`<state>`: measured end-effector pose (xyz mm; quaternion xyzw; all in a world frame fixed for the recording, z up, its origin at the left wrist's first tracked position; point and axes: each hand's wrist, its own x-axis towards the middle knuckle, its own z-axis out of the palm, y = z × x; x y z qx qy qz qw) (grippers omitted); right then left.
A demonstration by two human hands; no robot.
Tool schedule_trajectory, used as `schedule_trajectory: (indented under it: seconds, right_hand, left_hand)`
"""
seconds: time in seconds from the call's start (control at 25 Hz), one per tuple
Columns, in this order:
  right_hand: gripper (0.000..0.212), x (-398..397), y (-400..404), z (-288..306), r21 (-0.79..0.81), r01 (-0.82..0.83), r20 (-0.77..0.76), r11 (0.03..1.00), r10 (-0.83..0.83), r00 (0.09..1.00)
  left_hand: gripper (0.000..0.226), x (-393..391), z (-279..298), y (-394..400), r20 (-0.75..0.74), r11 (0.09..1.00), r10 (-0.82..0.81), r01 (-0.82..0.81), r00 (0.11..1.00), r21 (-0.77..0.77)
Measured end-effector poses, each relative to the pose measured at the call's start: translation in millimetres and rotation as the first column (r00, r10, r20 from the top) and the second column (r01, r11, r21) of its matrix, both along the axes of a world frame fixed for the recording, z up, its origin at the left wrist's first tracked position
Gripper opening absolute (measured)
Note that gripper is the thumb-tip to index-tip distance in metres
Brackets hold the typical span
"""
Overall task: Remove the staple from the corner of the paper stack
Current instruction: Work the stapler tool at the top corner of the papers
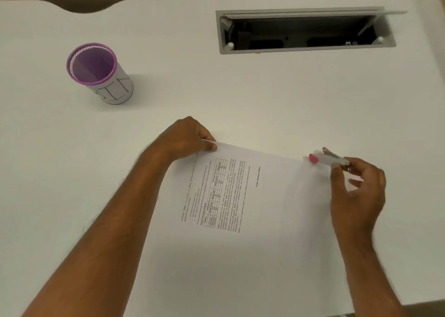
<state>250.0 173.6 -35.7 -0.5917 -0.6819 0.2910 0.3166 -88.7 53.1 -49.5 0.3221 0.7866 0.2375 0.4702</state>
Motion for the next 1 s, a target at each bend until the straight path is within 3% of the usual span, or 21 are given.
schedule_trajectory:
  seconds: [0.08, 0.16, 0.2, 0.44, 0.76, 1.0]
  right_hand:
    - [0.024, -21, -11, 10, 0.022, -0.099, -0.195, 0.995, 0.101, 0.976]
    - [0.022, -48, -26, 16, -0.059, -0.248, -0.403, 0.967, 0.204, 0.892]
    - [0.023, -62, -33, 17, -0.085, -0.322, -0.429, 0.943, 0.257, 0.866]
    - [0.021, -105, -56, -12, -0.206, -0.54, -0.028, 0.816, 0.547, 0.837]
    - [0.028, -108, -51, -23, -0.177, -0.599, 0.077, 0.781, 0.618, 0.783]
    - [0.019, -107, -44, -22, -0.336, -0.542, 0.004, 0.771, 0.576, 0.817]
  left_hand:
    - [0.007, 1, 2, 0, 0.098, 1.0, 0.017, -0.016, 0.995, -0.006]
    - [0.01, 3, 6, 0, 0.208, 0.999, 0.052, -0.05, 0.977, -0.015]
    - [0.011, 3, 7, 1, 0.256, 0.998, 0.07, -0.067, 0.964, -0.019]
    - [0.024, 12, 4, 3, 0.404, 0.993, 0.12, -0.102, 0.907, -0.066]
    - [0.015, 15, -7, 5, 0.446, 0.998, 0.066, -0.053, 0.893, -0.042]
    - [0.016, 21, -10, 8, 0.463, 0.995, 0.1, -0.082, 0.881, -0.058]
